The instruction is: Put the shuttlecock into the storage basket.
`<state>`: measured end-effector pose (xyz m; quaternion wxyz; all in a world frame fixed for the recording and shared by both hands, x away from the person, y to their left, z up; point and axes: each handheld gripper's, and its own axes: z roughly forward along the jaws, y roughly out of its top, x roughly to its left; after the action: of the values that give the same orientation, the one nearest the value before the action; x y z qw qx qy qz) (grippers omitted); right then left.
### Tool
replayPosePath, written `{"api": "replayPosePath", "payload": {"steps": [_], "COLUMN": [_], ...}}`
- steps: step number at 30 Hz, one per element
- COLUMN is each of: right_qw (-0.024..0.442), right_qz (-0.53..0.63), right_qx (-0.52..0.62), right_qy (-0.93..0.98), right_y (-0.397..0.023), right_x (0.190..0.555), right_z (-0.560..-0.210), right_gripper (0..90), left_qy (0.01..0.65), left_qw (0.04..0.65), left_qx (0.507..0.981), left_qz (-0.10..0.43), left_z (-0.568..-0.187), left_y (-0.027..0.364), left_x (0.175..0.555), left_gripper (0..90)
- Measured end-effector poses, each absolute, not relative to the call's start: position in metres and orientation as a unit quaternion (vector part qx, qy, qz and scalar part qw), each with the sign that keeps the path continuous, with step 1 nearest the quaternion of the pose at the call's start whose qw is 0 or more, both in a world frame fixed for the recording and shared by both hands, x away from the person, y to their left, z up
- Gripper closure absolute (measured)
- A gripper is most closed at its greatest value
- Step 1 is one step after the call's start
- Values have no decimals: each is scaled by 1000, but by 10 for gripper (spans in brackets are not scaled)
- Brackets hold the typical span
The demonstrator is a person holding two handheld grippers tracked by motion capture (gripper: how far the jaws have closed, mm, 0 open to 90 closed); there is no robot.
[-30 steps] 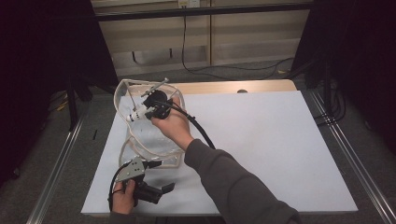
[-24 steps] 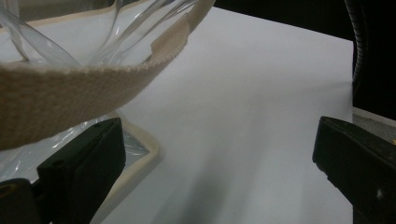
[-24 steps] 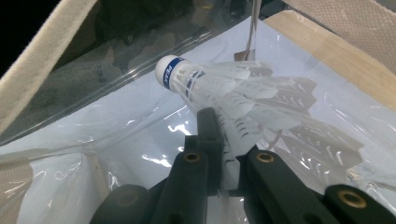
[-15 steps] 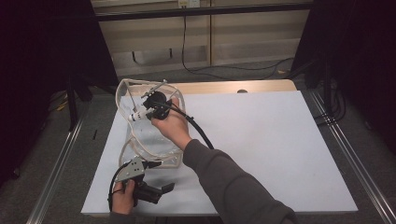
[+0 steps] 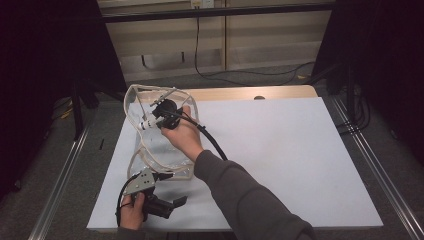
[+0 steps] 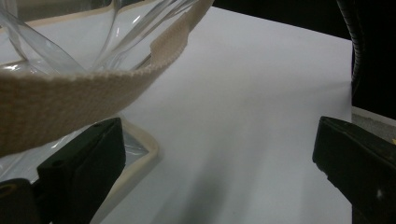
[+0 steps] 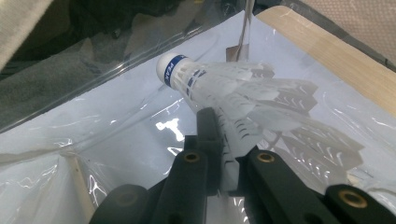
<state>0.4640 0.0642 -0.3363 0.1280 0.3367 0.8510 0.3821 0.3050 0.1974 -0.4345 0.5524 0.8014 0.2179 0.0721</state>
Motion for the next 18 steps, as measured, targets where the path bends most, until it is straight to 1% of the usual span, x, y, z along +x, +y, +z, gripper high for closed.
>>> {"api": "replayPosePath", "payload": {"steps": [18], "right_qw": [138], "right_qz": [372], "right_qx": [337], "right_qy": [854], "right_y": [67], "right_x": [468], "right_z": [-345], "right_gripper": [876], "left_qy": [219], "left_qw": [554], "left_qx": [800], "left_qz": [69], "left_z": [-435], "left_y": [196], "left_x": [304], "left_gripper": [25]}}
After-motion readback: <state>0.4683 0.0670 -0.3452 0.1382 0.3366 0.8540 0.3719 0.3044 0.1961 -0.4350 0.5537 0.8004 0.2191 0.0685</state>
